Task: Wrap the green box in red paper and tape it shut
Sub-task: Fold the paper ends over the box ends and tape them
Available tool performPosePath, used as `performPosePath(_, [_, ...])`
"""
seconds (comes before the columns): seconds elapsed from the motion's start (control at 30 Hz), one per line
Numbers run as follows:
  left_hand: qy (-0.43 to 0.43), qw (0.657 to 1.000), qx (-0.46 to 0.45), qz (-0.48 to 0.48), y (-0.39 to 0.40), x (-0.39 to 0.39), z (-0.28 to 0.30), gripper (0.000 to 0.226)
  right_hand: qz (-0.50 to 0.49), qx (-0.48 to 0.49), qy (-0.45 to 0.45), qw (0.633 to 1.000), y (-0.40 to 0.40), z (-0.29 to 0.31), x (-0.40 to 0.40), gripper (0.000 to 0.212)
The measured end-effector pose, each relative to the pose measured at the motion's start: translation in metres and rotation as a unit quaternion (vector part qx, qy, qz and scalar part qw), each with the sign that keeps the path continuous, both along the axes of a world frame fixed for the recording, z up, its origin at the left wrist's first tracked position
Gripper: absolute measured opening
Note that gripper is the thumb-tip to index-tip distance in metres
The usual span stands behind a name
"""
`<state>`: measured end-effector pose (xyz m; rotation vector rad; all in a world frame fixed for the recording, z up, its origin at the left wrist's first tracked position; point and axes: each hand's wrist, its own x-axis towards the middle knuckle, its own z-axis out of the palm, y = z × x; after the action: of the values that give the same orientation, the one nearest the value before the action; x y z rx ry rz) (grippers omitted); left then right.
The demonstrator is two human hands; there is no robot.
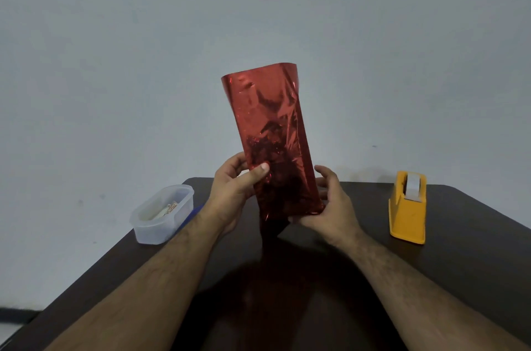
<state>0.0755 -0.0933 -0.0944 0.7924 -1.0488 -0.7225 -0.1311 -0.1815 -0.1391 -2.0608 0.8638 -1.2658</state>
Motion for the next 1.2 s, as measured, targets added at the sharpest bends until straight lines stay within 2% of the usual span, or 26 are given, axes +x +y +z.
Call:
performPosePath(0.13, [0.000, 1.000, 0.004, -0.006, -0.001, 0.003, -0.003, 0.043, -0.033, 0.032, -0.052, 0.998, -0.022, -0.008, -0.004, 0.076])
performPosePath(0.2, [-0.007, 1.000, 0.008, -0.004, -0.002, 0.003, -0.008, 0.048, -0.074, 0.042, -0.047, 0.995, -0.033, -0.010, -0.011, 0.055])
performPosePath(0.27, [-0.024, 1.000, 0.015, -0.011, -0.003, 0.004, -0.017, 0.055, -0.104, 0.040, -0.018, 0.994, -0.041, -0.011, -0.019, 0.051])
performPosePath(0.37, [-0.049, 0.998, 0.028, -0.035, -0.003, 0.009, -0.026, 0.064, -0.127, 0.041, 0.060, 0.989, -0.044, -0.007, -0.030, 0.056])
performPosePath(0.43, [-0.060, 0.996, 0.042, -0.048, -0.004, 0.012, -0.030, 0.071, -0.167, 0.031, 0.066, 0.983, -0.042, -0.003, -0.035, 0.059])
performPosePath(0.5, [-0.080, 0.993, 0.057, -0.063, -0.004, 0.011, -0.034, 0.073, -0.171, 0.020, -0.026, 0.985, -0.035, 0.005, -0.036, 0.048])
performPosePath(0.6, [-0.107, 0.988, 0.081, -0.082, -0.002, 0.006, -0.036, 0.068, -0.114, 0.004, -0.200, 0.973, -0.017, 0.028, -0.028, 0.020])
performPosePath(0.73, [-0.130, 0.984, 0.085, -0.088, 0.001, 0.004, -0.031, 0.072, 0.008, 0.046, -0.305, 0.951, 0.011, 0.062, -0.011, 0.022])
performPosePath(0.83, [-0.160, 0.977, 0.082, -0.115, 0.006, 0.002, -0.026, 0.091, 0.055, 0.073, -0.320, 0.943, 0.023, 0.073, -0.001, 0.026])
performPosePath(0.9, [-0.172, 0.974, 0.073, -0.130, 0.010, -0.001, -0.022, 0.094, 0.060, 0.090, -0.330, 0.938, 0.027, 0.077, 0.002, 0.029])
performPosePath(1.07, [-0.124, 0.991, 0.023, -0.036, 0.014, -0.023, 0.002, 0.069, 0.051, 0.098, -0.311, 0.944, 0.035, 0.084, 0.000, 0.033])
performPosePath(1.2, [-0.080, 0.996, -0.019, 0.026, 0.015, -0.035, 0.017, 0.049, 0.076, 0.106, -0.317, 0.939, 0.044, 0.093, -0.002, 0.021])
